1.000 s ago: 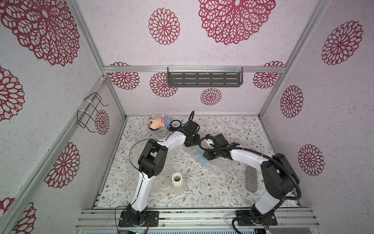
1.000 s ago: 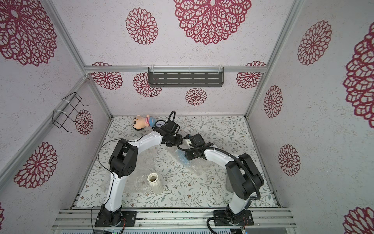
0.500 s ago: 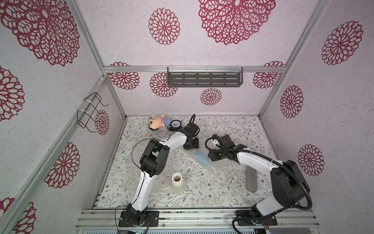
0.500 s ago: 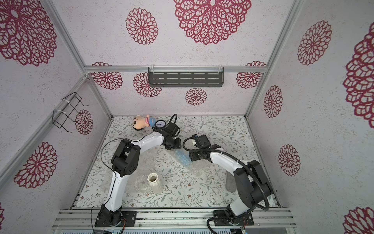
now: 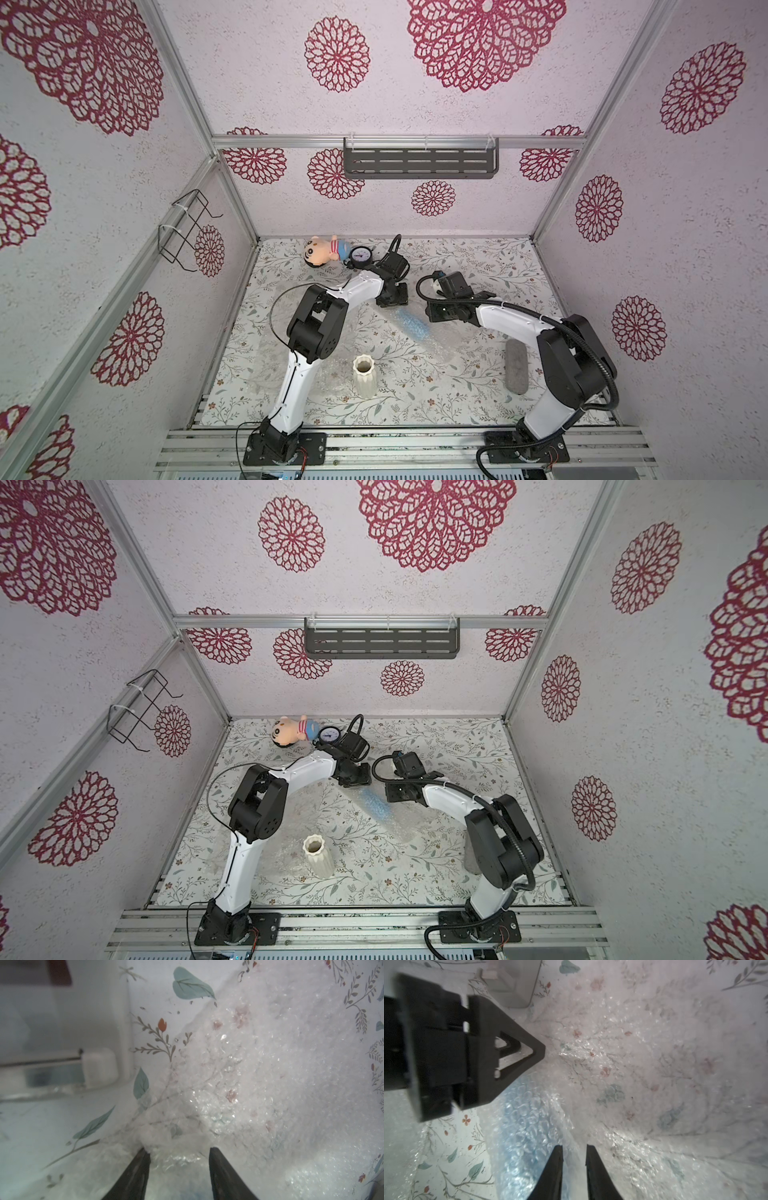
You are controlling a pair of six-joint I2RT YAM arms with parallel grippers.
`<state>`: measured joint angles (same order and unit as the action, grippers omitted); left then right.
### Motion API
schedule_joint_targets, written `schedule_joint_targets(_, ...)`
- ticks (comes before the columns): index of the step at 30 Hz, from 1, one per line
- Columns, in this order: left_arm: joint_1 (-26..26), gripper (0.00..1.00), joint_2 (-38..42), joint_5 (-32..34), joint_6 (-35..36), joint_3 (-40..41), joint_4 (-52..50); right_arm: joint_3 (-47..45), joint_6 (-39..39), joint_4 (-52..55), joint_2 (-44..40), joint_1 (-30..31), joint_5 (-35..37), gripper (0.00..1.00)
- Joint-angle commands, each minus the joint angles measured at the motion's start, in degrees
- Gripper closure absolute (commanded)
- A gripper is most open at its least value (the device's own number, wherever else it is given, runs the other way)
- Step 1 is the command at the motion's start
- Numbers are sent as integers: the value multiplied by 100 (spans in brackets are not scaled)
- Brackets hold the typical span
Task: Wrap vases in bubble wrap
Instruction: Wrap the vase in bubble wrap.
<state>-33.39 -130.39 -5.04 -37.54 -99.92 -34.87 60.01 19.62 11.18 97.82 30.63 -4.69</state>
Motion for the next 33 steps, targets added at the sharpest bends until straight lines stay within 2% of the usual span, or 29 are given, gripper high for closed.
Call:
schedule_joint_targets(1,-29,49,56,38,44,204,-296,-150,142,-278,36,26,1,77)
schedule_joint_targets(9,-19,49,56,91,80,219,-302,-773,100,-453,-63,66,35,78)
schedule_joint_targets(13,-19,49,105,62,106,305,-241,-709,-39,-118,-618,92,472,78)
schedule_joint_targets(16,-19,49,121,38,132,340,-218,-348,-302,545,-922,83,966,67)
schedule_joint_targets(19,-19,49,145,47,142,341,-230,39,-498,1074,-997,92,1139,62)
schedule_joint_targets(21,-19,49,159,58,129,369,-200,255,-505,1214,-985,110,865,56)
schedule_joint_targets(23,-19,49,163,40,107,382,-161,444,-531,1163,-926,198,265,51)
schedule_joint_targets(25,-19,50,168,20,90,399,-130,579,-553,1117,-800,347,51,45)
schedule_joint_targets(33,-19,50,174,-41,37,445,-24,1121,-954,1180,43,584,-266,40)
